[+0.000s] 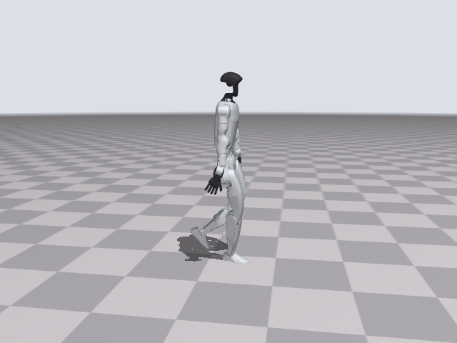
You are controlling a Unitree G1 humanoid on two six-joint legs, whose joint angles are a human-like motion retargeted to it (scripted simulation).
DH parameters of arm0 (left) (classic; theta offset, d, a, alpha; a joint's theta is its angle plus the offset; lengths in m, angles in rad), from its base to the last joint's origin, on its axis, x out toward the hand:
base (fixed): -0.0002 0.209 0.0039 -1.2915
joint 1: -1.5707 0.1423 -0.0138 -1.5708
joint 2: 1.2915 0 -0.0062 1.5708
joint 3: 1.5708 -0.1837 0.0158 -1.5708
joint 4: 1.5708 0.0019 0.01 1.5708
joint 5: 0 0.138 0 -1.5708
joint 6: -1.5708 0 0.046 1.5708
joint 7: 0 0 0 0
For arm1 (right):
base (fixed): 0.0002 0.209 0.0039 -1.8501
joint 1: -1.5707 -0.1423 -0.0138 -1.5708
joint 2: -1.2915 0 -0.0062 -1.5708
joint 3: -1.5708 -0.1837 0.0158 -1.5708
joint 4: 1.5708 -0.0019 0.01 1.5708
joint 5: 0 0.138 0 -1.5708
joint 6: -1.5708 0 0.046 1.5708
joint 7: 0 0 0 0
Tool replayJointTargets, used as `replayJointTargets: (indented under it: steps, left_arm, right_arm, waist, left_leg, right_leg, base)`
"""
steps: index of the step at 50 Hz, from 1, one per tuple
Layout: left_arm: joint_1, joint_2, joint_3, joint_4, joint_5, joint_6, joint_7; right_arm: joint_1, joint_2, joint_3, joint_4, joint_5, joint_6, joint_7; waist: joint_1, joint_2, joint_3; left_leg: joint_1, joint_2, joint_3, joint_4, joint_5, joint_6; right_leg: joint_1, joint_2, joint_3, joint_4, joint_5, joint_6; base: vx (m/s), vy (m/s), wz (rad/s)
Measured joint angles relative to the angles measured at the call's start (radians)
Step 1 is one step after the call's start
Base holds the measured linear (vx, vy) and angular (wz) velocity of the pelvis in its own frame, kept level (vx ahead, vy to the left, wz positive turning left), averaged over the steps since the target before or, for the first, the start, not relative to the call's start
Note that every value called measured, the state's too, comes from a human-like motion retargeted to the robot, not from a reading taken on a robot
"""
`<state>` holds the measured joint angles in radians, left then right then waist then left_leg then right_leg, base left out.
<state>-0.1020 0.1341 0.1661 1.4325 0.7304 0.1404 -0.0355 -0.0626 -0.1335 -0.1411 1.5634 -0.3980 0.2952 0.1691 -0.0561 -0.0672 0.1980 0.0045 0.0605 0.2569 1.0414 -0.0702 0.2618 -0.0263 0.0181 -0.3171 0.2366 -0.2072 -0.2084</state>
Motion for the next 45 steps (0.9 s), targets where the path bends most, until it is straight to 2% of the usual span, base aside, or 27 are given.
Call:
replayJointTargets:
  steps: [2, 5, 8, 11, 12, 16, 19, 20, 22, 25, 27, 30, 32, 35, 38, 40, 45]
  left_arm:
    - [0.016, -0.004, 0.012, 0.010, 0.012, 0.004, -0.020]
    - [0.049, -0.015, 0.041, 0.017, -0.001, 0.004, -0.023]
    - [0.081, -0.026, 0.056, 0.026, -0.030, -0.004, -0.026]
    - [0.101, -0.045, 0.076, 0.038, -0.042, -0.001, -0.048]
    - [0.108, -0.050, 0.083, 0.045, -0.042, 0.002, -0.055]
    - [0.119, -0.049, 0.098, 0.084, -0.019, 0.025, -0.088]
    - [0.113, -0.046, 0.098, 0.106, 0.017, 0.040, -0.117]
    - [0.114, -0.047, 0.098, 0.109, 0.027, 0.045, -0.127]
    - [0.123, -0.055, 0.103, 0.104, 0.039, 0.049, -0.156]
    - [0.141, -0.070, 0.147, 0.086, 0.032, 0.038, -0.184]
    - [0.141, -0.073, 0.178, 0.080, -0.009, 0.040, -0.162]
    - [0.133, -0.073, 0.181, 0.063, -0.076, 0.039, -0.147]
    - [0.121, -0.060, 0.171, 0.037, -0.102, 0.022, -0.164]
    - [0.073, -0.011, 0.122, 0.004, -0.131, 0.018, -0.154]
    - [-0.012, 0.037, 0.052, -0.034, -0.111, 0.073, -0.084]
    - [-0.064, 0.064, 0.006, -0.085, -0.084, 0.082, -0.058]
    - [-0.182, 0.107, -0.051, -0.240, -0.099, -0.029, -0.071]
  right_arm:
    - [-0.029, -0.004, 0.017, -0.008, -0.011, -0.002, -0.008]
    - [-0.076, -0.007, 0.046, -0.020, -0.041, 0.005, -0.035]
    - [-0.121, -0.011, 0.071, -0.045, -0.052, 0.003, -0.036]
    - [-0.170, -0.017, 0.080, -0.087, -0.069, -0.008, -0.024]
    - [-0.184, -0.017, 0.082, -0.102, -0.075, -0.013, -0.022]
    - [-0.217, 0.011, 0.100, -0.163, -0.066, -0.036, -0.027]
    - [-0.218, 0.034, 0.111, -0.189, -0.036, -0.067, -0.015]
    - [-0.213, 0.039, 0.118, -0.194, -0.031, -0.076, -0.003]
    - [-0.194, 0.038, 0.139, -0.193, -0.064, -0.061, 0.024]
    - [-0.157, 0.026, 0.160, -0.167, -0.224, -0.010, -0.003]
    - [-0.126, 0.020, 0.180, -0.124, -0.303, 0.011, -0.081]
    - [-0.068, -0.002, 0.192, -0.047, -0.329, 0.031, -0.102]
    - [-0.038, -0.008, 0.180, -0.008, -0.327, 0.035, -0.066]
    - [-0.013, -0.017, 0.145, 0.032, -0.305, 0.026, -0.015]
    - [0.024, -0.020, 0.100, 0.047, -0.223, 0.021, 0.005]
    - [0.047, -0.021, 0.076, 0.055, -0.166, 0.014, 0.019]
    - [0.060, -0.020, 0.049, 0.065, -0.145, 0.019, 0.068]
  waist:
    - [0.032, 0.020, -0.005]
    - [0.095, 0.026, -0.019]
    - [0.128, 0.023, -0.037]
    - [0.109, 0.035, -0.059]
    - [0.103, 0.038, -0.064]
    - [0.128, 0.052, -0.061]
    - [0.163, 0.057, -0.058]
    - [0.175, 0.055, -0.059]
    - [0.185, 0.031, -0.071]
    - [0.189, 0.011, -0.104]
    - [0.194, -0.003, -0.113]
    - [0.188, 0.019, -0.129]
    - [0.143, 0.051, -0.120]
    - [0.063, 0.098, -0.086]
    - [0.014, 0.098, -0.063]
    - [-0.017, 0.082, -0.062]
    - [-0.103, 0.042, -0.051]
  left_leg:
    - [-0.143, 0.027, -0.014, 0.152, -0.034, 0.000]
    - [-0.311, 0.004, 0.074, 0.215, -0.026, 0.000]
    - [-0.425, 0.004, 0.193, 0.131, -0.041, 0.000]
    - [-0.545, -0.046, 0.233, -0.042, -0.075, -0.002]
    - [-0.576, -0.066, 0.235, -0.113, -0.090, -0.016]
    - [-0.649, -0.102, 0.161, -0.332, -0.169, -0.166]
    - [-0.665, -0.117, 0.105, -0.391, -0.185, -0.212]
    - [-0.657, -0.117, 0.106, -0.395, -0.177, -0.212]
    - [-0.625, -0.103, 0.177, -0.348, -0.241, -0.073]
    - [-0.610, -0.116, 0.159, -0.286, -0.304, 0.000]
    - [-0.548, -0.085, 0.169, -0.290, -0.339, 0.000]
    - [-0.429, -0.088, 0.135, -0.390, -0.356, 0.000]
    - [-0.346, -0.072, 0.101, -0.457, -0.348, -0.003]
    - [-0.246, -0.048, 0.044, -0.533, -0.338, -0.002]
    - [-0.165, -0.063, 0.019, -0.635, -0.311, 0.000]
    - [-0.126, -0.096, -0.002, -0.709, -0.285, 0.000]
    - [-0.043, -0.163, -0.037, -0.850, -0.249, 0.000]
  right_leg:
    - [0.040, 0.014, -0.029, -0.059, 0.006, 0.004]
    - [0.076, -0.013, -0.034, -0.120, 0.026, 0.052]
    - [0.111, -0.048, -0.075, -0.170, 0.025, 0.097]
    - [0.132, -0.069, -0.132, -0.209, 0.018, 0.148]
    - [0.140, -0.073, -0.144, -0.218, 0.014, 0.162]
    - [0.199, -0.033, -0.140, -0.245, -0.022, 0.191]
    - [0.234, -0.015, -0.131, -0.239, -0.039, 0.220]
    - [0.244, -0.015, -0.122, -0.232, -0.042, 0.231]
    - [0.271, -0.042, -0.140, -0.222, -0.018, 0.268]
    - [0.301, -0.071, -0.131, -0.197, 0.088, 0.352]
    - [0.313, -0.089, -0.154, -0.152, 0.223, 0.384]
    - [0.290, -0.109, -0.198, -0.004, 0.466, 0.386]
    - [0.222, -0.080, -0.143, 0.188, 0.526, 0.390]
    - [0.093, -0.082, -0.176, 0.501, 0.351, 0.393]
    - [-0.103, -0.097, -0.163, 0.734, 0.140, 0.400]
    - [-0.240, -0.102, -0.151, 0.813, 0.026, 0.392]
    - [-0.504, -0.174, -0.190, 0.774, -0.227, 0.305]
  base:
    - [0.45, 0.11, 0.25]
    - [0.30, 0.48, 0.06]
    - [0.25, 0.33, 0.48]
    - [0.47, 0.26, 1.00]
    - [0.41, 0.17, 0.61]
    - [0.55, -0.03, -0.09]
    - [0.55, -0.04, -0.32]
    - [0.57, -0.02, -0.32]
    - [0.80, 0.05, -0.19]
    - [0.88, 0.06, -0.39]
    - [0.85, -0.03, -0.62]
    - [0.83, 0.14, -0.18]
    - [0.67, 0.04, 0.25]
    - [0.62, -0.06, 0.31]
    - [0.48, -0.10, 0.36]
    - [0.37, -0.10, 0.47]
    - [0.42, -0.13, 0.48]
